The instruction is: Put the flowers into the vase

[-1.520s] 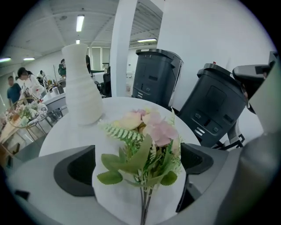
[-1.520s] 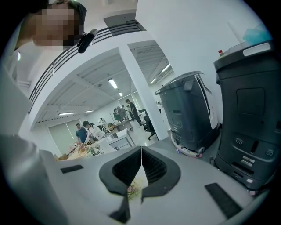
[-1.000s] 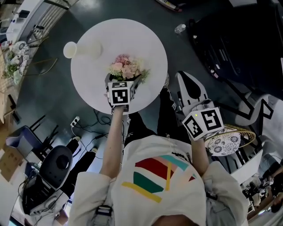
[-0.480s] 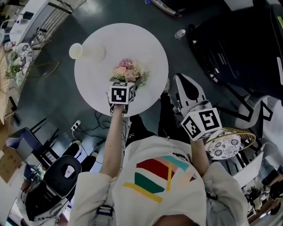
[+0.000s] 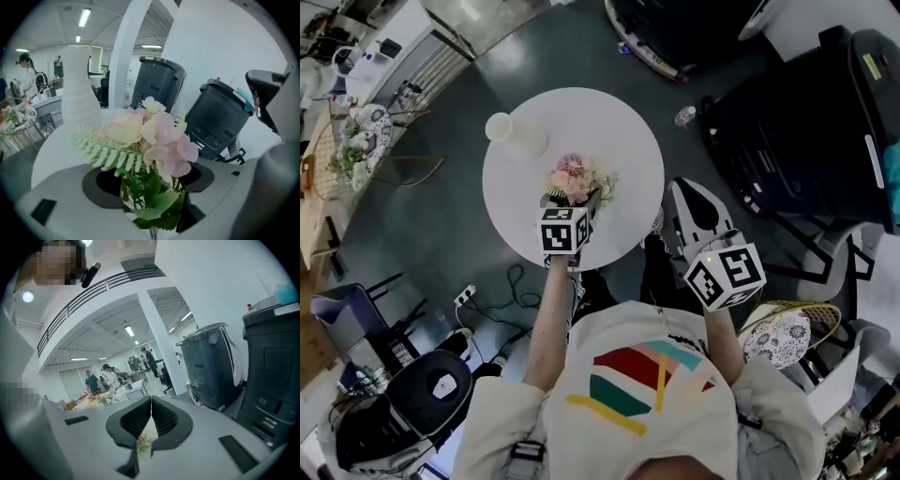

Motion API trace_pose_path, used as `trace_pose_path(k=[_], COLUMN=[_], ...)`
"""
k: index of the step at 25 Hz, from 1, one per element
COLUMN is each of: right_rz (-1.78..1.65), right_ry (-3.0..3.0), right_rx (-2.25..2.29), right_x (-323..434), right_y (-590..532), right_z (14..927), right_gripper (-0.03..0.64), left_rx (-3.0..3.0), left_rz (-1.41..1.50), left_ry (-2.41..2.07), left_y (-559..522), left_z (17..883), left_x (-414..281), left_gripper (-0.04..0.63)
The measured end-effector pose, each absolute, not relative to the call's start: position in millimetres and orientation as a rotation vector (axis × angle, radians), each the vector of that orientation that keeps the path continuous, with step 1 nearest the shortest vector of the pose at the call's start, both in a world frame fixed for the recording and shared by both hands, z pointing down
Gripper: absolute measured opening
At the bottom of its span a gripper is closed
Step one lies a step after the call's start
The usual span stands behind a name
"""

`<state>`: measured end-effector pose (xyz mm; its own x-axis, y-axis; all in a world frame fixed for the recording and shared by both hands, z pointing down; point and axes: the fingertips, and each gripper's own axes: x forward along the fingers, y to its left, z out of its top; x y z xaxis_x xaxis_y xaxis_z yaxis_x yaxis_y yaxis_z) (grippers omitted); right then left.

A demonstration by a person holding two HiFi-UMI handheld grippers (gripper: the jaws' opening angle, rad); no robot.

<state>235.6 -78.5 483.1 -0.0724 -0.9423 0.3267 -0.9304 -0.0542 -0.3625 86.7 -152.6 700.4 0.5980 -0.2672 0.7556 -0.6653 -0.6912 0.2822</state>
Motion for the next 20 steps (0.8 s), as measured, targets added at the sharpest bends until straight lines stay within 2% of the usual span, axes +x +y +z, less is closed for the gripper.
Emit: trace_pose_path(k=[8, 20], right_rz=[-0.601, -0.390], right_ry=[2.259, 2.324], right_rx=[-2.041, -1.918], right_x=[203, 156], right_y=[-104, -140], right_z=[437, 374], right_gripper=[0.014, 0.014], left_rx=[2.383, 2.618], left_rz=[0.652, 0.169], left_ry=[-0.949, -1.138], left_y=[-197, -241], left_z=[609, 421], left_x=[55, 0], left_gripper=[0.342, 0.336])
